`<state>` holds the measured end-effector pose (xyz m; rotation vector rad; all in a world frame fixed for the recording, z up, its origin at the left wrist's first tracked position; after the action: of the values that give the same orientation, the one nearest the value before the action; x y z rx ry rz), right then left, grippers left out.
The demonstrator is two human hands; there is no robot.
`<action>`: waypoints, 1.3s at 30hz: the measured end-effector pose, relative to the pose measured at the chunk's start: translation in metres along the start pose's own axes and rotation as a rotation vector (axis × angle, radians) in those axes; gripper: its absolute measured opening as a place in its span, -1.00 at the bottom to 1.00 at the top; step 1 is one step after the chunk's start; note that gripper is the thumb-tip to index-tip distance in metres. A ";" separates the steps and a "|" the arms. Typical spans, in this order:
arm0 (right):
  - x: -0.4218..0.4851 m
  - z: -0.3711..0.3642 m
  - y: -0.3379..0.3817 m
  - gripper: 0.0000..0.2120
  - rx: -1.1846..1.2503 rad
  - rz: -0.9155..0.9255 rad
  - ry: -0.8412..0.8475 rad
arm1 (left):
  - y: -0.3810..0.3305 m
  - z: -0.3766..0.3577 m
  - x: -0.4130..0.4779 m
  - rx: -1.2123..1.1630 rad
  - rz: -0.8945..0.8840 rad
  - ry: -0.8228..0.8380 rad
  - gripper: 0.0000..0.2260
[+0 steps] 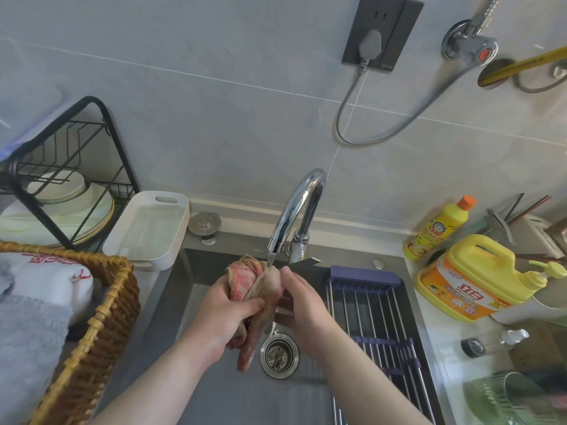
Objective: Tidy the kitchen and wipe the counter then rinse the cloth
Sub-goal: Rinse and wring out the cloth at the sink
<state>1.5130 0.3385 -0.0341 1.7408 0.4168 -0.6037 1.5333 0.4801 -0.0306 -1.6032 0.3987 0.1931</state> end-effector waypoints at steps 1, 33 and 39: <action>0.004 -0.004 -0.004 -0.64 0.044 -0.012 0.030 | -0.001 -0.001 -0.002 -0.009 -0.005 0.003 -0.71; 0.020 0.022 -0.006 -0.78 0.058 0.131 -0.045 | -0.002 0.002 0.036 -0.241 0.084 -0.050 -0.84; 0.022 0.014 -0.004 -0.83 -0.067 0.112 -0.152 | 0.002 0.006 0.035 -0.348 0.154 -0.025 -0.76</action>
<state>1.5262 0.3253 -0.0533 1.6303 0.2286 -0.6295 1.5659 0.4815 -0.0459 -1.9101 0.4893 0.4173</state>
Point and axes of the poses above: each hand's wrist, its own x-axis towards the middle knuckle, its own z-axis out of the back of the hand, y = z × x, the point moved 6 cm from there along x, towards the middle knuckle, and after that the axes turned 6 degrees about -z, right-handed, at the moved point
